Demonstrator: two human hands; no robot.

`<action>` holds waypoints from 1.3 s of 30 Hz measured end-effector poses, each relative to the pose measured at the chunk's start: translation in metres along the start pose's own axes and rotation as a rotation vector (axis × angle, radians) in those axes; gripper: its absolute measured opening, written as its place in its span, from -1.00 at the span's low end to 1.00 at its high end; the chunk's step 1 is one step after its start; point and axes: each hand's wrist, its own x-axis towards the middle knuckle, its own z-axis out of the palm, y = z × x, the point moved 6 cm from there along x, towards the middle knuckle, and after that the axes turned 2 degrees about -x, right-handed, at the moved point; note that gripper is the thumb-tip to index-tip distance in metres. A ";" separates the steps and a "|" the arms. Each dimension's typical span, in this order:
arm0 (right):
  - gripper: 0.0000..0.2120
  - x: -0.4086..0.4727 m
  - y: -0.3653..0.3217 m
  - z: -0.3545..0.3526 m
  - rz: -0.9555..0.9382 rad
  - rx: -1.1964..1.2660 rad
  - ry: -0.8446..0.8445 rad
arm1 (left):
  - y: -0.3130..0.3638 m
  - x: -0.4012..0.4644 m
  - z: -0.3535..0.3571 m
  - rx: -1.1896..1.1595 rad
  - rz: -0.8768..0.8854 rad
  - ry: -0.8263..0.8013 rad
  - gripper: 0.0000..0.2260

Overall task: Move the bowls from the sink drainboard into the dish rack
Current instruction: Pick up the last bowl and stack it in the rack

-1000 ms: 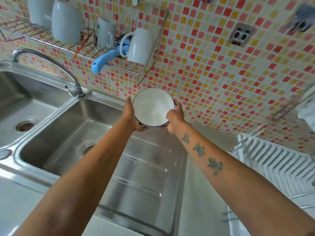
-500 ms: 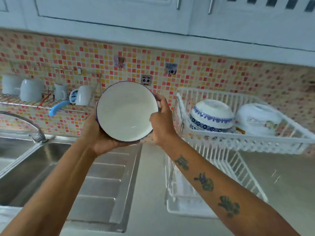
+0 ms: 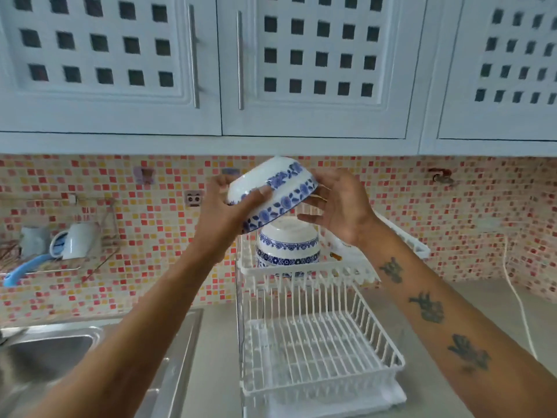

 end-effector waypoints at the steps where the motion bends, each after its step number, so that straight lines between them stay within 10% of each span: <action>1: -0.72 0.003 0.001 -0.009 -0.006 -0.031 0.025 | -0.001 0.004 0.008 0.052 0.047 0.007 -0.34; 8: -0.47 0.031 0.028 -0.039 0.105 -0.296 0.217 | -0.039 0.036 0.057 0.519 0.210 -0.033 -0.26; 17: -0.68 0.047 0.071 -0.047 0.192 -0.366 0.298 | -0.083 0.053 0.054 0.618 0.112 -0.071 -0.27; 24: -0.24 0.066 0.098 -0.053 0.219 -0.380 0.317 | -0.100 0.062 0.052 0.681 0.052 -0.060 -0.26; 29: -0.57 0.067 0.105 -0.050 0.273 -0.396 0.246 | -0.117 0.063 0.050 0.672 -0.009 -0.058 -0.26; 34: -0.15 0.074 0.117 -0.055 0.290 -0.453 0.244 | -0.123 0.064 0.049 0.682 -0.019 -0.058 -0.25; 39: -0.18 0.072 0.115 -0.057 0.264 -0.538 0.249 | -0.127 0.064 0.049 0.684 -0.028 -0.084 -0.23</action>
